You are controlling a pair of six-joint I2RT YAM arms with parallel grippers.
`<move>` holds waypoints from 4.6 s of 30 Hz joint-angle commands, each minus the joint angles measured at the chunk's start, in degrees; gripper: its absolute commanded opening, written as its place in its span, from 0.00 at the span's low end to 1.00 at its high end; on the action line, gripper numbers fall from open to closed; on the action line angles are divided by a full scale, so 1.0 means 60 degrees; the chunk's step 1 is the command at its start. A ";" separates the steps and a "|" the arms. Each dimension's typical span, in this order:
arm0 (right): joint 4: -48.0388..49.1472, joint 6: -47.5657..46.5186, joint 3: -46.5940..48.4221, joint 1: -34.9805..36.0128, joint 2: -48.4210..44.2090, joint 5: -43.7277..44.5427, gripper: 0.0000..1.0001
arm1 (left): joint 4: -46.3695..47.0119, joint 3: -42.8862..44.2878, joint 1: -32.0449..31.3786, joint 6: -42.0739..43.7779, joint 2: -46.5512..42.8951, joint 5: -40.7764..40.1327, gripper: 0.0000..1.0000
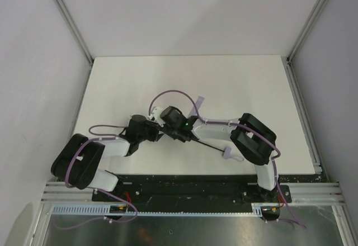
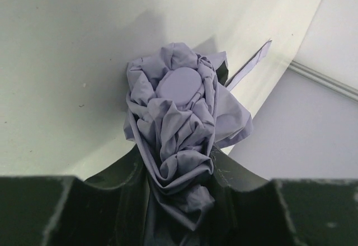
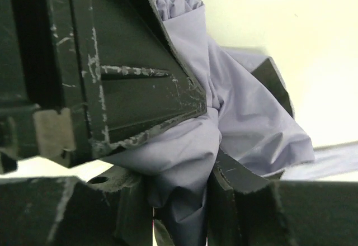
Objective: Put away the umbrella
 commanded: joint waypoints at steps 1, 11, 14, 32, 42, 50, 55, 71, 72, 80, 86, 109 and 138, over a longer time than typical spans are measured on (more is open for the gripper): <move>-0.0243 0.0216 -0.0803 -0.1636 0.1168 -0.2596 0.00 | -0.1512 0.0047 -0.0132 0.0521 -0.0548 0.0243 0.14; 0.0160 0.0100 -0.0802 -0.2922 0.1904 -0.7613 0.00 | -0.1525 -0.0337 0.0102 0.1671 -0.2518 -0.0794 0.99; 0.0378 0.0366 -0.0769 -0.3135 0.2132 -0.8525 0.00 | -0.1499 -0.0401 0.0111 0.1897 -0.2732 -0.0768 0.99; 0.0213 0.0631 -0.0373 -0.3403 0.2292 -0.9950 0.00 | -0.0513 0.0350 0.0108 0.1851 -0.0148 -0.0514 0.99; 0.0137 0.0195 -0.0311 -0.3202 0.1731 -1.0572 0.00 | -0.0559 0.0414 -0.0137 0.1985 0.1490 -0.1188 0.79; 0.0945 -0.0086 -0.0905 -0.2318 0.0512 -0.8211 0.00 | -0.2125 0.0603 -0.0104 0.1050 0.1714 -0.1076 0.91; 0.2292 0.0167 -0.1538 -0.1721 -0.0279 -0.7340 0.00 | -0.2213 0.0965 -0.0042 0.0826 0.2398 -0.0564 0.87; 0.2583 0.0881 -0.1797 -0.1776 -0.0174 -0.7735 0.00 | -0.0744 0.0072 -0.0034 0.1666 0.1481 -0.0951 0.00; 0.2524 0.1015 -0.1793 -0.1802 -0.0179 -0.7498 0.00 | -0.0742 0.0072 -0.0034 0.1652 0.1484 -0.0784 0.00; 0.1108 0.1246 -0.1787 -0.1631 -0.0798 -0.4071 0.70 | -0.1102 -0.0171 -0.0041 0.1399 0.0913 -0.0631 0.00; 0.0404 0.0277 -0.1777 -0.0972 -0.1619 -0.1494 0.93 | -0.1860 0.0019 -0.0035 0.1267 0.0812 -0.0481 0.00; 0.1494 0.0549 -0.1739 -0.1914 0.0796 -0.5310 0.00 | -0.3319 0.0597 0.0005 0.1120 -0.0564 -0.0041 0.03; 0.4203 0.3922 -0.1421 -0.3227 0.1976 -1.2023 0.00 | -0.0780 -0.0670 -0.0500 0.1131 0.0725 -0.0662 0.53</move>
